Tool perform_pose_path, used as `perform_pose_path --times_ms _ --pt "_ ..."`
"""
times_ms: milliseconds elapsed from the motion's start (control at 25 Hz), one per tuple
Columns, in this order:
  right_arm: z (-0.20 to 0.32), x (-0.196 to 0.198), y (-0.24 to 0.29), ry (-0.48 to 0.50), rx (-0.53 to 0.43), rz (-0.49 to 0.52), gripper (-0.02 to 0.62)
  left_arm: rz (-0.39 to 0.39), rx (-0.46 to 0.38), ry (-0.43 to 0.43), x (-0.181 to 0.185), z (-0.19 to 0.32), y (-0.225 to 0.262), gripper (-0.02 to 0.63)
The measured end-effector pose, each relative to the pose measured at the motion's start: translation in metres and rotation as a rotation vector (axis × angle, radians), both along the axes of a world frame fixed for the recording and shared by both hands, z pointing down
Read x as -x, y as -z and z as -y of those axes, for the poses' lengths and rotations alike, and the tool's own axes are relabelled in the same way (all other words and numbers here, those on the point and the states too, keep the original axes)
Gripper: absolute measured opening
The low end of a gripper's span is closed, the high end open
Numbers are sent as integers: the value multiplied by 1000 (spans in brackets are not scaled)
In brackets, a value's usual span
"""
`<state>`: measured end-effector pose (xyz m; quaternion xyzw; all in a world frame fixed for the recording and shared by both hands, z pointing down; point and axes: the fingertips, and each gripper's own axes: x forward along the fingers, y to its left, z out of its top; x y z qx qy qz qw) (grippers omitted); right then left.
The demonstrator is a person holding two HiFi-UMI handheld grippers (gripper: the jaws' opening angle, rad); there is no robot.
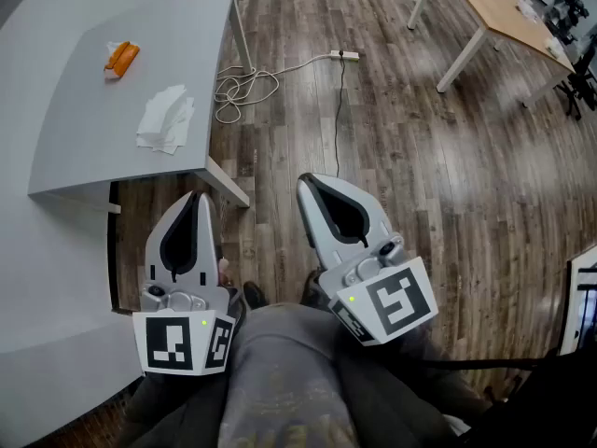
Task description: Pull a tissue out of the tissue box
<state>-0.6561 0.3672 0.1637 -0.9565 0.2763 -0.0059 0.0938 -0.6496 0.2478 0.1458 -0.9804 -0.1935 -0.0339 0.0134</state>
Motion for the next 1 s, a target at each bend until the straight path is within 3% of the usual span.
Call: perform_pose_path --times_ms 360,600,800,1000 --pt "-44 -26 -18 -20 -6 34 -2 18 13 3 -24 -37 -17 0" --pt "-60 -66 -19 -32 -29 41 -2 21 31 15 -65 -47 -19 0" --pt "-66 -126 -34 -27 2 54 0 31 62 16 -130 -54 -35 0" --pt "-68 -221 -39 -10 12 49 0 26 100 38 -232 -55 -44 0"
